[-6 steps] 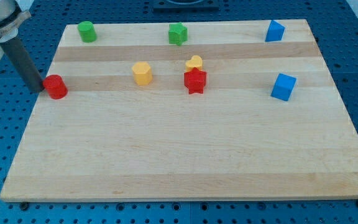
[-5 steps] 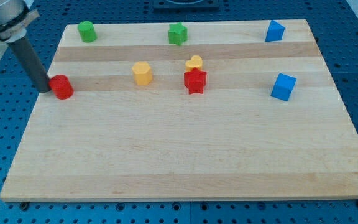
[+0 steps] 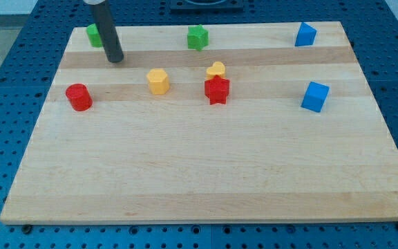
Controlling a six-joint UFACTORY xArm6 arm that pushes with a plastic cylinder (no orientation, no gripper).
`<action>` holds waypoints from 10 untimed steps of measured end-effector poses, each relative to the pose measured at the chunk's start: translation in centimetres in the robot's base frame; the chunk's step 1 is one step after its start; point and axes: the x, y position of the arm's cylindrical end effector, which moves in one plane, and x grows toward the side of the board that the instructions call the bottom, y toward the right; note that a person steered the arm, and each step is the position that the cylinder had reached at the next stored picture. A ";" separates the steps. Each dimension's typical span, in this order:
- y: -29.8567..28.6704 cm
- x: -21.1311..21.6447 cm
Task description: Slide the yellow hexagon to the bottom center
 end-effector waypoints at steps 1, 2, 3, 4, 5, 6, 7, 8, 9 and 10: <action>0.4 0.0; 1.0 0.0; 3.0 0.0; 4.9 0.0; 7.1 0.0; 8.3 0.5; 7.8 2.0; 7.6 4.7; 7.6 7.4; 7.6 10.6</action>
